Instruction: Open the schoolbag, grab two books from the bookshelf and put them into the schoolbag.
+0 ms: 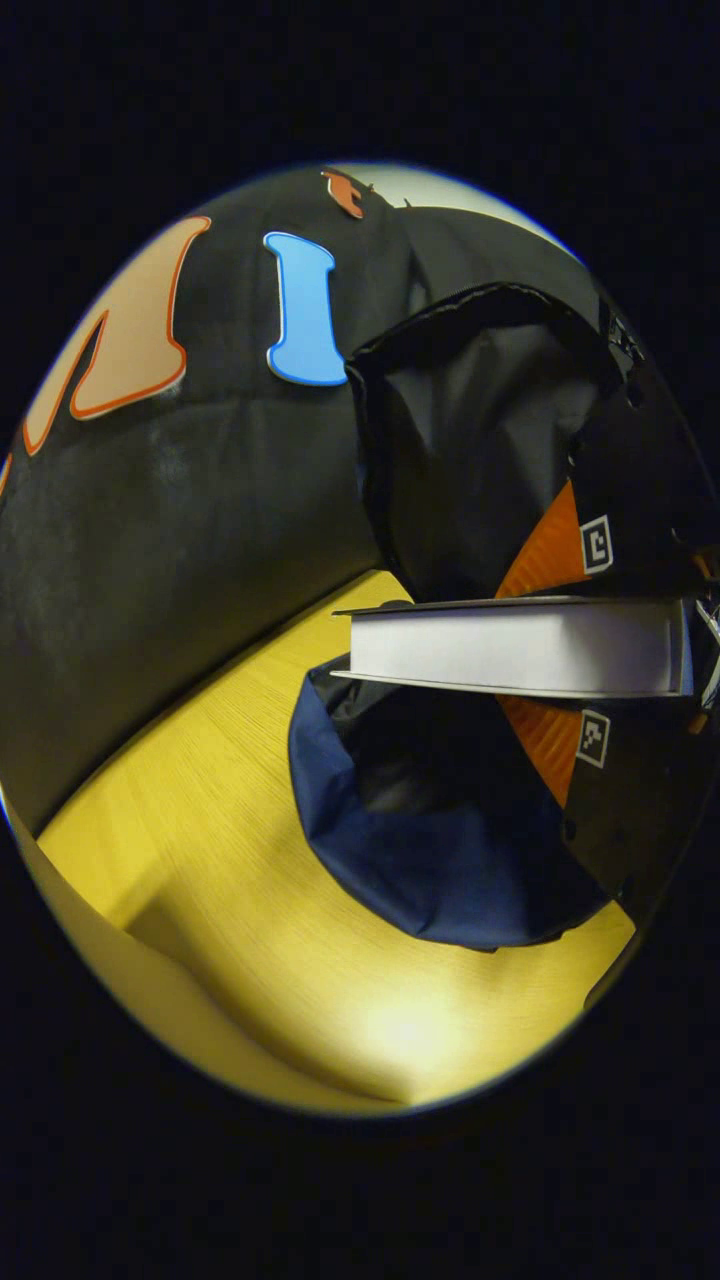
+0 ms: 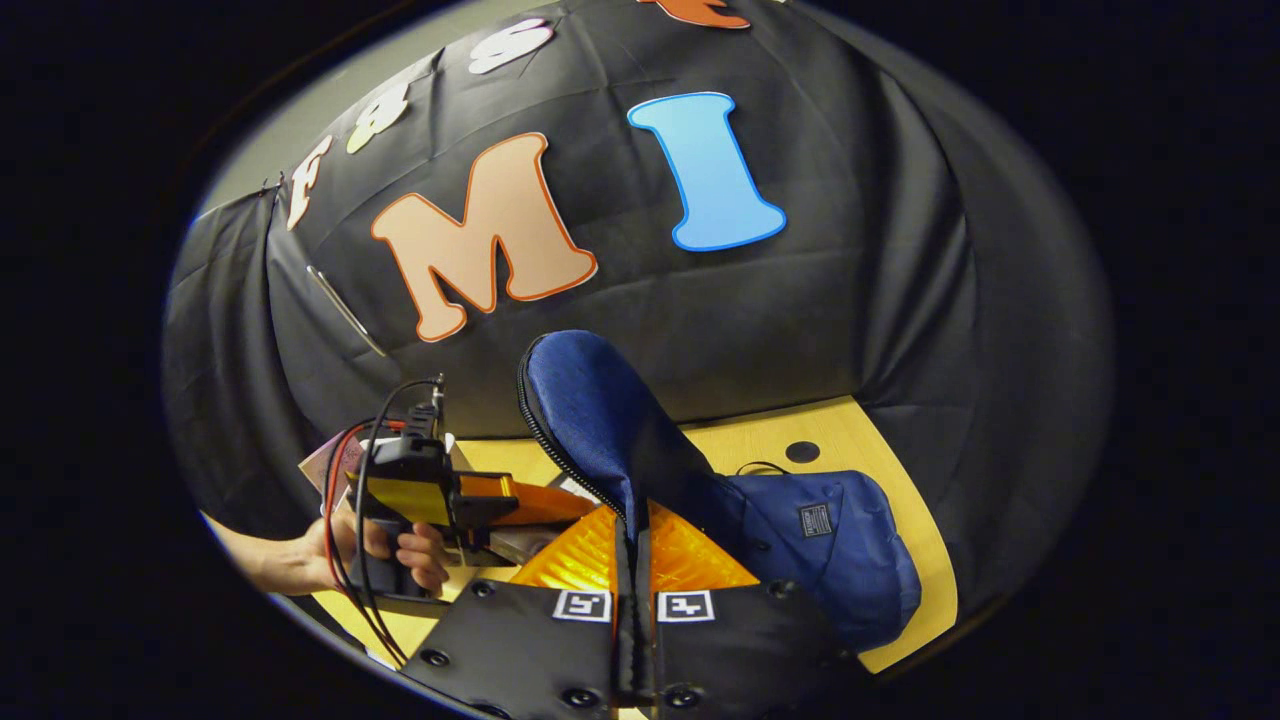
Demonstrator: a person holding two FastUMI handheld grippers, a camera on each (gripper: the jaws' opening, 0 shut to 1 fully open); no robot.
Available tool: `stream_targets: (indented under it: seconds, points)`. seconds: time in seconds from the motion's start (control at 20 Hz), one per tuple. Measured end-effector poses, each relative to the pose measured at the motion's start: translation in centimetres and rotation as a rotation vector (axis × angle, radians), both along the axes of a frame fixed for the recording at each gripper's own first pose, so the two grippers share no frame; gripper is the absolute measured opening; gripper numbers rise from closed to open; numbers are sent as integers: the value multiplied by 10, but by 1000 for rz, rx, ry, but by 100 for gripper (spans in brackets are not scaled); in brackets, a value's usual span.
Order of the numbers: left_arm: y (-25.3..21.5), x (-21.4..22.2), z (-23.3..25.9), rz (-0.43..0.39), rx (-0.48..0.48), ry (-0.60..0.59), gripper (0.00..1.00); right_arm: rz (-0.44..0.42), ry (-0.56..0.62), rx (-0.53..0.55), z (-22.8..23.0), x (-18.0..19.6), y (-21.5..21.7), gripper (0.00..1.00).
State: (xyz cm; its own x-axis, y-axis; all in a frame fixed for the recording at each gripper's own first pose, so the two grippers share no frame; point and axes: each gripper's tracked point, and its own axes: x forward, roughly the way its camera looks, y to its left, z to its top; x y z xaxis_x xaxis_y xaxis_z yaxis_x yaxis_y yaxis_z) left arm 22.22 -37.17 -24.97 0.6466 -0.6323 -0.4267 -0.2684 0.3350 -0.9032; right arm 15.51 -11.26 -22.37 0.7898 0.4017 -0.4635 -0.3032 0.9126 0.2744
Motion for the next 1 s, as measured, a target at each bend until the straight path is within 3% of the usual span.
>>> stream_targets:
  seconds: [0.4, 0.55, 0.65, 0.7, 0.8, 0.9, 0.95, 1.0]
  points:
    - [-25, -6, -16, -14, -97, 76, 36, 2, 9, 10, -5, 1, 1, 3]
    - [-25, -10, -24, -19, -69, 93, 34, 1, 6, 6, -4, 0, 0, 0]
    - [-30, -18, -27, -74, -40, 110, 45, -3, 9, 14, -4, 0, -1, 3]
    - [-26, -28, -31, -120, 20, 130, 40, -5, 10, 17, -4, 0, -1, 3]
    - [-20, -43, -42, -209, 161, 121, 68, -3, 13, 18, -6, -1, 0, 7]
    - [-14, -45, -47, -255, 301, 85, 85, -2, 13, 14, -7, 0, 0, 3]
    - [-8, -46, -46, -278, 351, 67, 76, -1, 14, 13, -8, -1, 0, 3]
    - [-3, -49, -45, -296, 394, 51, 86, -4, 14, 14, -8, -1, 0, 3]
